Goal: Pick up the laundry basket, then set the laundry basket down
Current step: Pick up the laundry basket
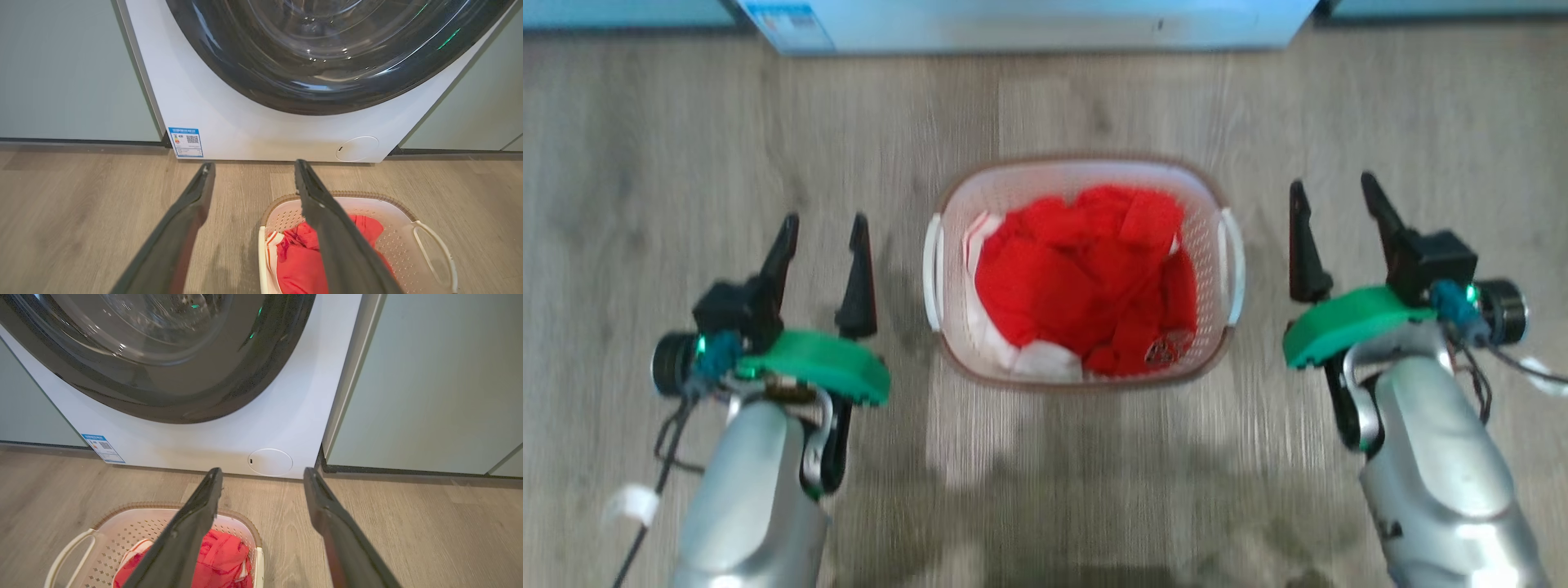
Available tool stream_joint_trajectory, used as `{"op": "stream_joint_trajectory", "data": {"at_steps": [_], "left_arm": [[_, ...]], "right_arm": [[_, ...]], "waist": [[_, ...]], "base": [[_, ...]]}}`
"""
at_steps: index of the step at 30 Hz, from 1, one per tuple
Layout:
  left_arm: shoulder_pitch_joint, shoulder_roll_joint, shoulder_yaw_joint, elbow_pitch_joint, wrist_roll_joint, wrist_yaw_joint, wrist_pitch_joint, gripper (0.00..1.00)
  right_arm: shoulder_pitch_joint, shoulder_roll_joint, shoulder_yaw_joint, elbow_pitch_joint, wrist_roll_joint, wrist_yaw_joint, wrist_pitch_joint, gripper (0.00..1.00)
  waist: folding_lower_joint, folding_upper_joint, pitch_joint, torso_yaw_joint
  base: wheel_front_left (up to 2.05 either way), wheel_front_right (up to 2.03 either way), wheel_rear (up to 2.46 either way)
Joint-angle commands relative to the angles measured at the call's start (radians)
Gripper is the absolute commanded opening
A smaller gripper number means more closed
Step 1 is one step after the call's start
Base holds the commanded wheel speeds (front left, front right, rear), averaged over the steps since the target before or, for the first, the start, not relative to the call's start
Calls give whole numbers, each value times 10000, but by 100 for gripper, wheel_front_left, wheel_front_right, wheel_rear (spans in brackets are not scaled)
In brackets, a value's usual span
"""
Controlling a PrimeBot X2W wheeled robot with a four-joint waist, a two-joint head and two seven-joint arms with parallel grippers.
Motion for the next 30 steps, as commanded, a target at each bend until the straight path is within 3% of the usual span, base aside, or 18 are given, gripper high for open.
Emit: {"op": "stream_joint_trajectory", "data": {"at_steps": [1,12,30], "left_arm": [[-534,78,295,-25,-137,-38,-80,100],[-2493,77,-407,1692,-660,-220,-80,100],[-3820,76,-1896,3866,-1462,-708,-80,100]], "right_arm": [[-362,-47,127,-94,-166,-15,-128,100],[-1882,-47,-289,1166,-502,-15,-128,100],[-2345,-47,-499,2477,-625,-15,-128,100]], "waist": [[-2,0,1228,168],[-2,0,3385,480],[-2,0,4463,741]], "base": [[0,0,0],[0,0,0],[0,0,0]]}}
